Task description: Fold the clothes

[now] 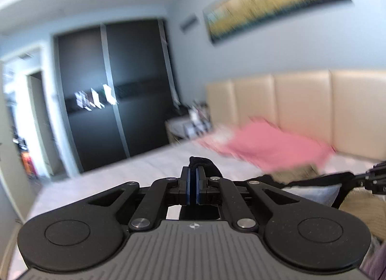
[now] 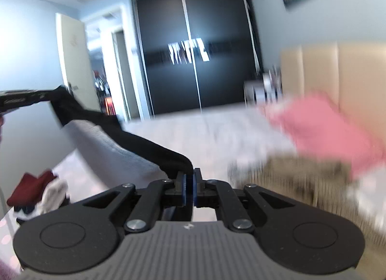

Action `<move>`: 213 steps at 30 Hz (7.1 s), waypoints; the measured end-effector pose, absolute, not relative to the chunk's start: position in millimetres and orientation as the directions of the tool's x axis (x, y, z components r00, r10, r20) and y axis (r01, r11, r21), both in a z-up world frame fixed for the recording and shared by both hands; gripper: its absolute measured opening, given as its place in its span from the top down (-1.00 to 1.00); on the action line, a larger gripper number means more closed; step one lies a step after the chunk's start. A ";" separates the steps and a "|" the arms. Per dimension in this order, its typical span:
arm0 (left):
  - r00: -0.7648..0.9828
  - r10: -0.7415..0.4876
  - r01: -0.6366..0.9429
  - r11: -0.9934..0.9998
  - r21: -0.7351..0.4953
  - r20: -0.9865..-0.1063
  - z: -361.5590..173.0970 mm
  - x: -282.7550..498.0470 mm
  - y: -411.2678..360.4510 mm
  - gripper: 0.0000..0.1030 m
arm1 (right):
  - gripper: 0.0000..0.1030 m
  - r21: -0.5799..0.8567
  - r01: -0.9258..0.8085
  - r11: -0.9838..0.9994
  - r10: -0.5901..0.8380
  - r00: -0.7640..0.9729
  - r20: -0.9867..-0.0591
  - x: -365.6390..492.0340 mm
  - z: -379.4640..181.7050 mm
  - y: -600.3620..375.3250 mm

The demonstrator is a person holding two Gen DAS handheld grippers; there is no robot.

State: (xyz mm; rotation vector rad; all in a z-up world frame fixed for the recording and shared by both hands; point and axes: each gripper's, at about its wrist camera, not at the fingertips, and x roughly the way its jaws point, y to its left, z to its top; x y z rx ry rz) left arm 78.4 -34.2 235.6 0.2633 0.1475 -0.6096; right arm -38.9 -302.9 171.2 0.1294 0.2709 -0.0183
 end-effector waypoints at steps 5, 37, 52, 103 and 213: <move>0.867 -0.477 0.498 0.847 0.188 -0.146 265.2 52.4 -2.1 0.95 | 0.88 0.058 -0.006 0.998 0.012 0.993 -0.118 -32.4 239.4 -281.4; 0.417 -0.300 0.669 0.740 0.066 -0.858 -78.0 -11.7 68.5 0.74 | 0.86 -0.168 -0.647 0.744 0.240 0.493 -0.836 -15.0 -86.1 -204.8; 0.470 -0.292 0.768 0.600 0.224 -0.833 -80.1 3.4 15.7 0.15 | 0.09 -0.218 -0.745 0.630 0.266 0.471 -0.841 -24.3 -65.6 -220.3; 0.725 -0.268 0.479 0.858 0.185 -0.634 -12.0 28.1 94.4 0.95 | 0.92 -0.493 -0.655 0.573 0.364 0.742 -0.562 3.7 -17.5 -182.0; 0.640 -0.239 0.492 0.857 0.151 -0.730 -129.7 363.5 16.2 0.80 | 0.89 -0.289 -0.183 0.940 -0.058 0.748 -0.662 343.7 -139.9 -210.4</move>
